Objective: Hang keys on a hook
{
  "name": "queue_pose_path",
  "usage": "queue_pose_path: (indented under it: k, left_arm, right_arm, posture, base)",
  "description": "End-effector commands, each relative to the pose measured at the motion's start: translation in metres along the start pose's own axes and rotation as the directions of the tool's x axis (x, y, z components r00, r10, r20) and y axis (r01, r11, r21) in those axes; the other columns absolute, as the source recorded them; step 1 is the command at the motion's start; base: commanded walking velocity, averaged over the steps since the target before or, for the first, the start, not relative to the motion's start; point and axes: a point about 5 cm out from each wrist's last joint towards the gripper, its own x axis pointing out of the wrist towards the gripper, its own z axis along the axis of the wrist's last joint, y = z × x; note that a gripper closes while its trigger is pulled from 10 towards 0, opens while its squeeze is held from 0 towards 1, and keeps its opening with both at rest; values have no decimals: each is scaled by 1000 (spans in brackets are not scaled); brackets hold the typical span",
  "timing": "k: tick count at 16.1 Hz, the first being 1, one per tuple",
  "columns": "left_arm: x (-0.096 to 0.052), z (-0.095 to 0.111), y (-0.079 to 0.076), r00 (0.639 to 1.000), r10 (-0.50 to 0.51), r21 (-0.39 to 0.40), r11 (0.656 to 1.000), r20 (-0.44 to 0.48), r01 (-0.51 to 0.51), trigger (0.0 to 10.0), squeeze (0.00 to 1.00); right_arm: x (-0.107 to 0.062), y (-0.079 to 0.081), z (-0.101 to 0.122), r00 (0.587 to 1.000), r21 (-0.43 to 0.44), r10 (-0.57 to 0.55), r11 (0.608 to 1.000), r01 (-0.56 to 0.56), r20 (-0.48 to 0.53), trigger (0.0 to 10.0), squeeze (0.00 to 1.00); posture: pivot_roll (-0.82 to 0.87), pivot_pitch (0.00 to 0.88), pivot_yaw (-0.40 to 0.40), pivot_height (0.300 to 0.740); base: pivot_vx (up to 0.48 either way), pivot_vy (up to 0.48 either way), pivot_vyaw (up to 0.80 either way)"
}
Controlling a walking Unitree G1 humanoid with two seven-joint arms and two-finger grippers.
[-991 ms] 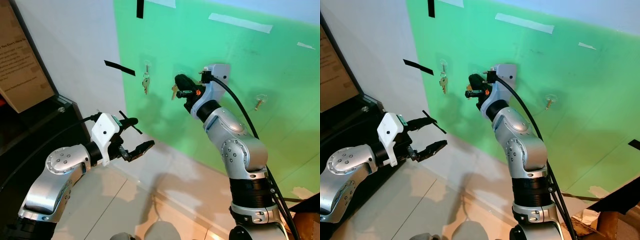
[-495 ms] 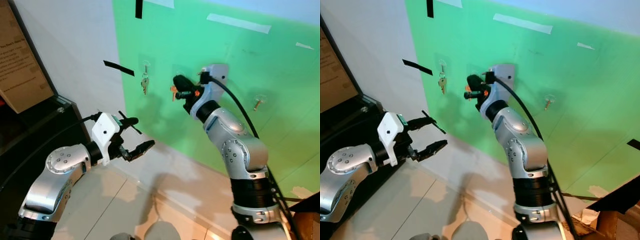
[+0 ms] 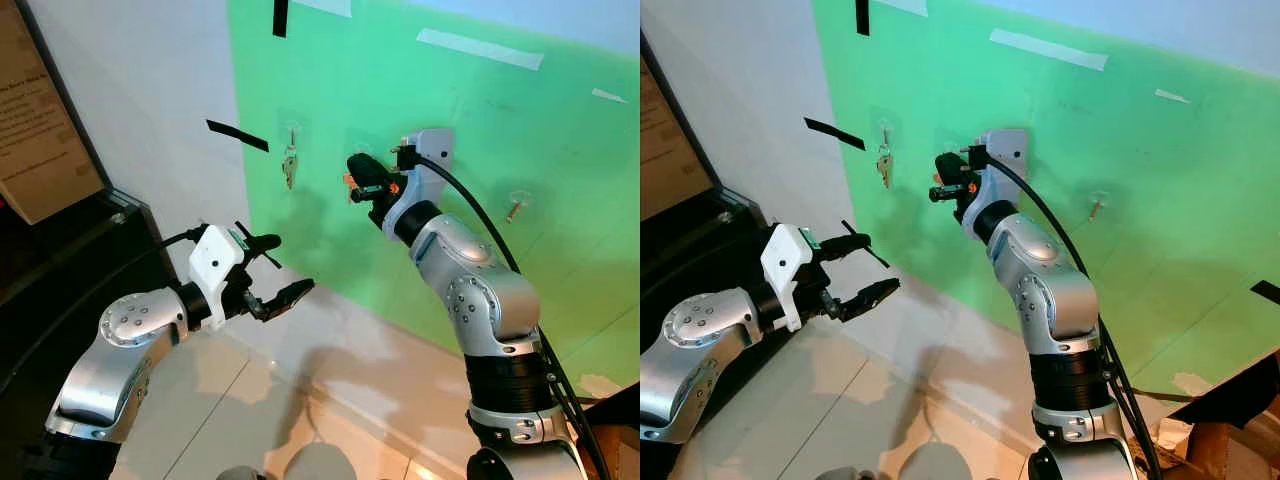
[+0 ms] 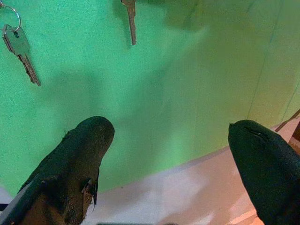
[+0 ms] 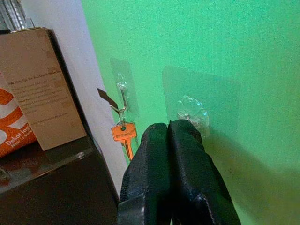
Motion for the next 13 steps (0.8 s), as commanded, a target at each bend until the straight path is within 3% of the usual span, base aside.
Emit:
queue_pose_path:
  k: [1,4,6,9,13]
  left_arm:
    - [3,2,0,1000,-5,13,1000,1,5,10000,0]
    - [3,2,1,1000,-4,15,1000,0,4,10000,0]
    - [1,1,0,1000,-10,11,1000,-6,10,10000,0]
    - [0,2,2,1000,-20,23,1000,-15,20,10000,0]
    - [1,3,1,1000,-28,23,999,-12,28,10000,0]
  right_arm:
    - [0,4,-3,999,0,25,1000,-25,-29,10000,0]
    - [-10,-8,-6,999,-17,7,1000,-7,-47,10000,0]
    - [-15,-9,-8,996,-48,50,997,-54,-71,10000,0]
    - [-18,-7,-6,993,-40,94,994,-97,-64,10000,0]
    - [-11,5,8,992,19,126,992,-126,23,10000,0]
  posture:
    - [40,0,-44,740]
    - [40,0,-45,740]
    - [42,0,-35,740]
    - [46,0,-30,740]
    - [44,0,-29,740]
  base:
    - [0,0,0]
    - [0,0,0]
    - [0,0,0]
    - [0,0,0]
    - [0,0,0]
